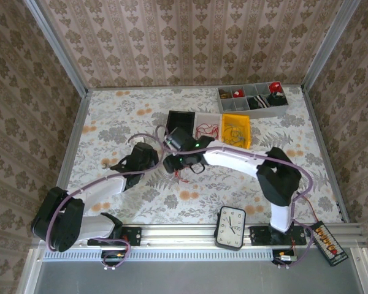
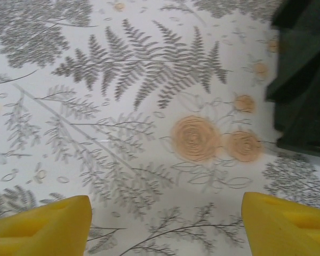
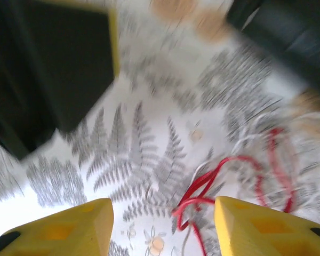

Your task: Untangle the cables

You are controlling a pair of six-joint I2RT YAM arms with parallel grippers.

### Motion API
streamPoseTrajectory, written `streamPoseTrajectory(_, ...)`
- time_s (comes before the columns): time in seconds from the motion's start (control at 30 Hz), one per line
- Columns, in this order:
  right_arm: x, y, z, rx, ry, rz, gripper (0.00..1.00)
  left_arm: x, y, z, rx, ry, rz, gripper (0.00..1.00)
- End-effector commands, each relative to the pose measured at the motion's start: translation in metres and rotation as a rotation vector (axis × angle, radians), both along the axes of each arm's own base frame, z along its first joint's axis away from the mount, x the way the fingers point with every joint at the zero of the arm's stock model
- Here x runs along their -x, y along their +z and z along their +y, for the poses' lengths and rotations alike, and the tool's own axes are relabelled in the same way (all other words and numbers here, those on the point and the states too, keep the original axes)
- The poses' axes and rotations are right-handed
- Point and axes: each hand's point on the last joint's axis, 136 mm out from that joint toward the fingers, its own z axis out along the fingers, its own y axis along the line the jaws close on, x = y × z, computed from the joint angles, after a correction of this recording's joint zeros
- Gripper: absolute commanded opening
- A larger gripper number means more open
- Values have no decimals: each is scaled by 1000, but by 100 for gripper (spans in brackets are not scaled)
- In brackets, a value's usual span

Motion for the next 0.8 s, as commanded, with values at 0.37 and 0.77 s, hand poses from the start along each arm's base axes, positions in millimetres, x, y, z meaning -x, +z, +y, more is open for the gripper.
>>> streamPoseTrajectory(0.37,-10,-19,1,86,83,19,49,10,-3,16,32,77,1,74)
streamPoseTrajectory(0.77,-25,-27,6,51,46,33,19,10,0,2,52,-2,8,74)
